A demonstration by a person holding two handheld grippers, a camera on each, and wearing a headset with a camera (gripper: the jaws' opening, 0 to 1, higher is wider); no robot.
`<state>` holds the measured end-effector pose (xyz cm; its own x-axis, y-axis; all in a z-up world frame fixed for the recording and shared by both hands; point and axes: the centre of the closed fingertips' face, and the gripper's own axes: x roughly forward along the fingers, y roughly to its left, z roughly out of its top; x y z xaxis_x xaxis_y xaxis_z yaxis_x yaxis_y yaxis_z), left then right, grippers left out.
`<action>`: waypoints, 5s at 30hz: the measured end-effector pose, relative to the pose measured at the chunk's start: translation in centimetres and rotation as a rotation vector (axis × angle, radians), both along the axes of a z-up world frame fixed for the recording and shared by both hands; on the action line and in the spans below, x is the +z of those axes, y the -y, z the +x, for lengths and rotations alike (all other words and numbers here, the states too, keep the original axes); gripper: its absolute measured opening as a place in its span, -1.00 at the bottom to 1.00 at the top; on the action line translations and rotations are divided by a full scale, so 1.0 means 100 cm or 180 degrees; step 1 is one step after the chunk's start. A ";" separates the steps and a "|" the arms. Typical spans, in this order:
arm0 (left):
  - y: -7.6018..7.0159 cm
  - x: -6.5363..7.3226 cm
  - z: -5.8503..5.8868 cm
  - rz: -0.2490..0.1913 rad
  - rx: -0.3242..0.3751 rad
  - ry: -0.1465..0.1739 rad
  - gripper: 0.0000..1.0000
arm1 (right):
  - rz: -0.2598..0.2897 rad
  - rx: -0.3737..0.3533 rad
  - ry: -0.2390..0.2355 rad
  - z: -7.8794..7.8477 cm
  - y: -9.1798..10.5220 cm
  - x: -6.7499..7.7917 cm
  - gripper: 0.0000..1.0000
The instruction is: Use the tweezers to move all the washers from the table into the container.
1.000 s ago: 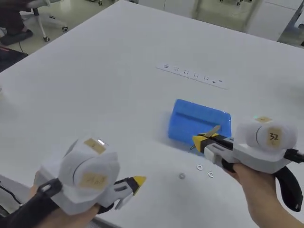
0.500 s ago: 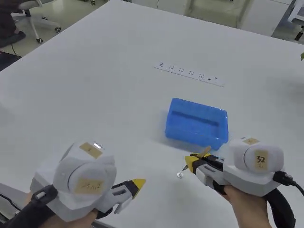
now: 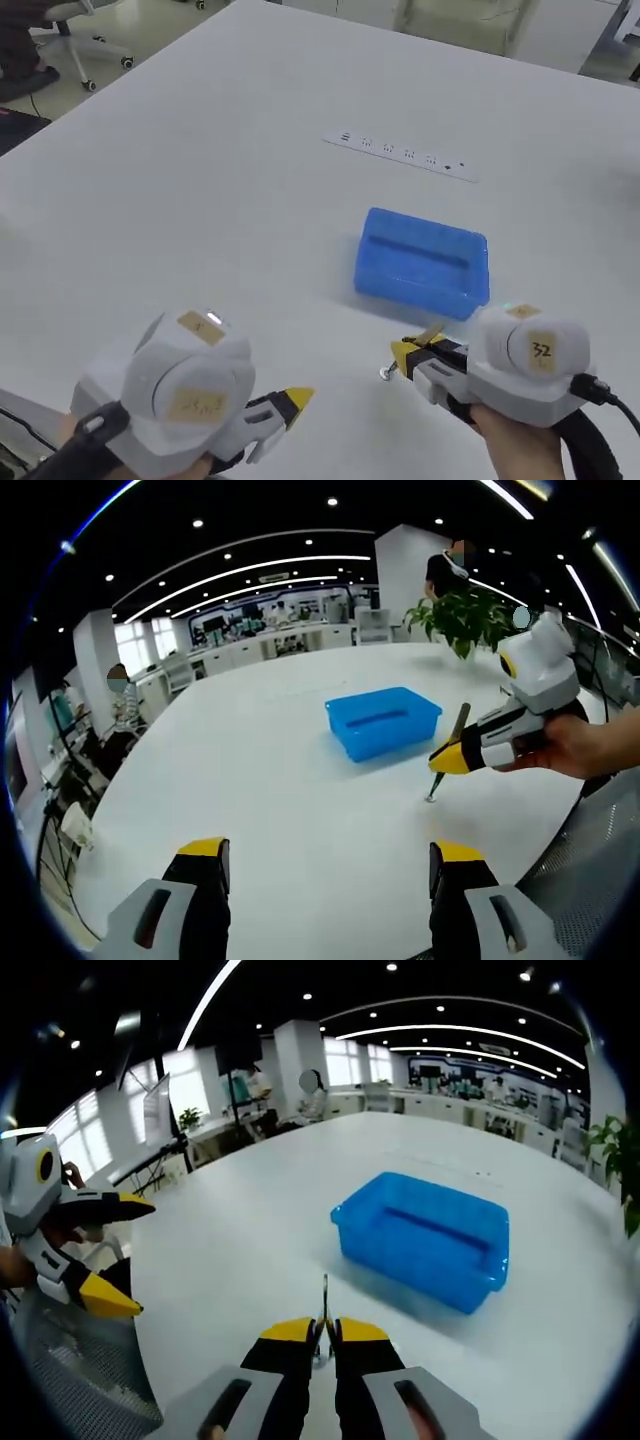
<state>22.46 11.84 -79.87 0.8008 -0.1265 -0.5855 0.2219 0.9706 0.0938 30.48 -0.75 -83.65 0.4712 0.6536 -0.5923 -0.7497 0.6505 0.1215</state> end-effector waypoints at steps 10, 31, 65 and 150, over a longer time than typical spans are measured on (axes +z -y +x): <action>0.000 0.000 0.000 0.0001 0.0003 -0.0004 0.66 | -0.0152 0.0105 0.0293 -0.003 -0.004 -0.002 -0.94; -0.004 0.002 0.001 0.0012 0.0065 0.0062 0.65 | -0.0163 -0.0025 0.0212 0.006 -0.006 -0.003 -0.96; -0.003 -0.001 0.000 0.0038 0.0024 0.0021 0.63 | 0.0175 -0.0116 0.0545 0.055 -0.011 0.073 -0.96; -0.010 -0.009 -0.002 0.0106 0.0133 -0.0120 0.60 | 0.0133 -0.0396 0.0486 0.117 -0.008 0.032 -0.92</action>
